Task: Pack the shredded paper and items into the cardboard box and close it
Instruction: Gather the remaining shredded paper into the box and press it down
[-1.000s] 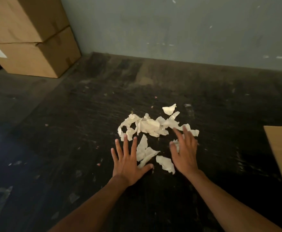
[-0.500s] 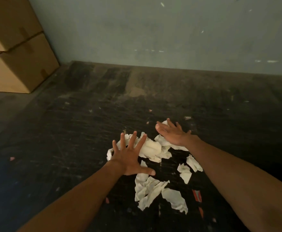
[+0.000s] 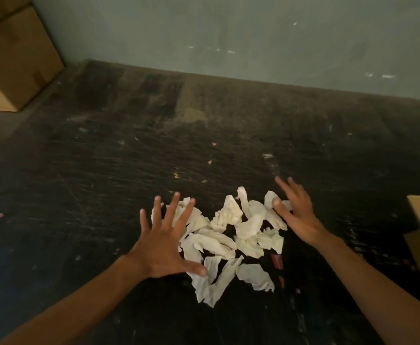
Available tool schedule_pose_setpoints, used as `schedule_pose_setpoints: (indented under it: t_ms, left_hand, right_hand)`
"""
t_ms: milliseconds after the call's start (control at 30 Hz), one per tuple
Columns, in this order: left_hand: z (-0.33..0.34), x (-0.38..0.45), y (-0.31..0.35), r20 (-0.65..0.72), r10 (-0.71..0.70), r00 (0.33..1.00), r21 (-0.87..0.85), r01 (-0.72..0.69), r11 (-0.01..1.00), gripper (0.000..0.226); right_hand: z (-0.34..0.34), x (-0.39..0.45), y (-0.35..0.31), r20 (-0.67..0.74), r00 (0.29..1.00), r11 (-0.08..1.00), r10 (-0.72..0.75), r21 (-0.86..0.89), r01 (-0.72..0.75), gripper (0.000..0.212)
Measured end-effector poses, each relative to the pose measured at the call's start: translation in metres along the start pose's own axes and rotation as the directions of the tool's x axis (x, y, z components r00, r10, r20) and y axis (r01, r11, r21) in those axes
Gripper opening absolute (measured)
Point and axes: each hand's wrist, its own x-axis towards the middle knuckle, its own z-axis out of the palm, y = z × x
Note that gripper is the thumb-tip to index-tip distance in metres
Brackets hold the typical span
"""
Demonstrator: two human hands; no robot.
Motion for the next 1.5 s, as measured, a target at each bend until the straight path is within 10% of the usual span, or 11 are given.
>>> schedule_pose_setpoints:
  t_ms: [367, 633, 833, 1067, 1233, 1500]
  left_hand:
    - [0.049, 0.014, 0.045, 0.019, 0.045, 0.999, 0.04, -0.046, 0.998, 0.134]
    - [0.074, 0.008, 0.041, -0.383, 0.138, 0.913, 0.083, -0.115, 0.99, 0.066]
    - [0.078, 0.009, 0.041, -0.377, 0.149, 0.914, 0.138, -0.104, 0.985, 0.044]
    - [0.038, 0.004, 0.051, -0.468, -0.126, 0.875, -0.302, -0.025, 0.953, 0.032]
    - [0.033, 0.0, 0.085, -0.561, 0.068, 0.825, -0.185, -0.205, 0.961, 0.041]
    - [0.054, 0.01, 0.128, -0.097, 0.409, 0.907, 0.212, -0.383, 0.899, 0.058]
  right_hand:
    - [0.047, 0.002, -0.029, 0.556, 0.772, 0.731, -0.306, -0.383, 0.566, 0.114]
    - [0.069, -0.018, -0.013, 0.296, 0.782, 0.666, -0.548, -0.412, 0.622, 0.06]
    - [0.066, -0.026, -0.015, 0.22, 0.799, 0.672, -0.56, -0.444, 0.593, 0.047]
    - [0.013, -0.029, -0.035, -0.091, 0.981, 0.983, -0.174, -0.07, 0.168, 0.035]
    - [-0.012, -0.088, -0.027, -0.244, 0.97, 1.0, -0.005, -0.006, 0.004, 0.035]
    - [0.039, -0.18, 0.019, -0.047, 0.985, 0.896, -0.165, -0.425, 0.13, 0.06]
